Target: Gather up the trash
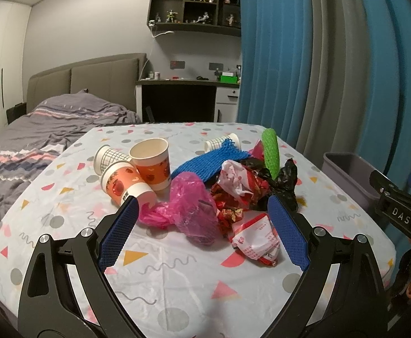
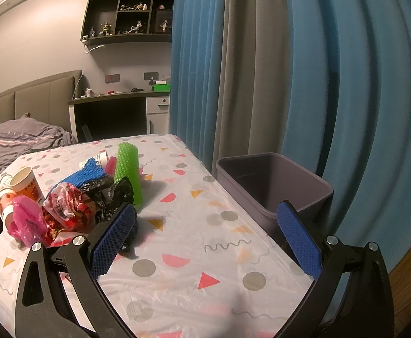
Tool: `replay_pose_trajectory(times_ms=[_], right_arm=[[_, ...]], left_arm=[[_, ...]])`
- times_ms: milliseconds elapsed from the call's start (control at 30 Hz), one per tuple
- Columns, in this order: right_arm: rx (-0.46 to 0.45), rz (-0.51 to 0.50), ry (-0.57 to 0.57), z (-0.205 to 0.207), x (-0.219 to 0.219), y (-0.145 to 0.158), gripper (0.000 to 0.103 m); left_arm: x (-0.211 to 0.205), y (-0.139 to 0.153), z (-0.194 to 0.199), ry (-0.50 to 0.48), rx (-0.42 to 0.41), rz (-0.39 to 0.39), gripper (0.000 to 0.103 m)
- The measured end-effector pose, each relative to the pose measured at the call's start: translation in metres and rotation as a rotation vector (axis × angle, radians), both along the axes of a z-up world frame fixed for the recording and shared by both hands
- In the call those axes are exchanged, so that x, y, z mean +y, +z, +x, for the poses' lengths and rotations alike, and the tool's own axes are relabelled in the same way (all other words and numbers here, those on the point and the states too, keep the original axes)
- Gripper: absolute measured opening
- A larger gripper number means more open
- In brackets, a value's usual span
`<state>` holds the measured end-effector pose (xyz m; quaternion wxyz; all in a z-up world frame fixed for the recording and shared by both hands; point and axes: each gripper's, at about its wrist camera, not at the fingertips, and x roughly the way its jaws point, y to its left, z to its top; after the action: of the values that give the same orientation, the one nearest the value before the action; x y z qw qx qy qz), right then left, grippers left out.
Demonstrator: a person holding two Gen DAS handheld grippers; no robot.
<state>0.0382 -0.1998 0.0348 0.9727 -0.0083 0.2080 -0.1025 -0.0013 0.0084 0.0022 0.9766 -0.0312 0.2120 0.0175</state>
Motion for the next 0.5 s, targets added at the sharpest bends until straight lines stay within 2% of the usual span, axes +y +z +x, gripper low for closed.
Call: replay_pose_trajectory(times_ms=[500], right_arm=[[-0.002, -0.001, 0.0, -0.0005, -0.0002, -0.0004, 0.098]], left_arm=[[0.0022, -0.0024, 0.0009, 0.004, 0.003, -0.001, 0.091]])
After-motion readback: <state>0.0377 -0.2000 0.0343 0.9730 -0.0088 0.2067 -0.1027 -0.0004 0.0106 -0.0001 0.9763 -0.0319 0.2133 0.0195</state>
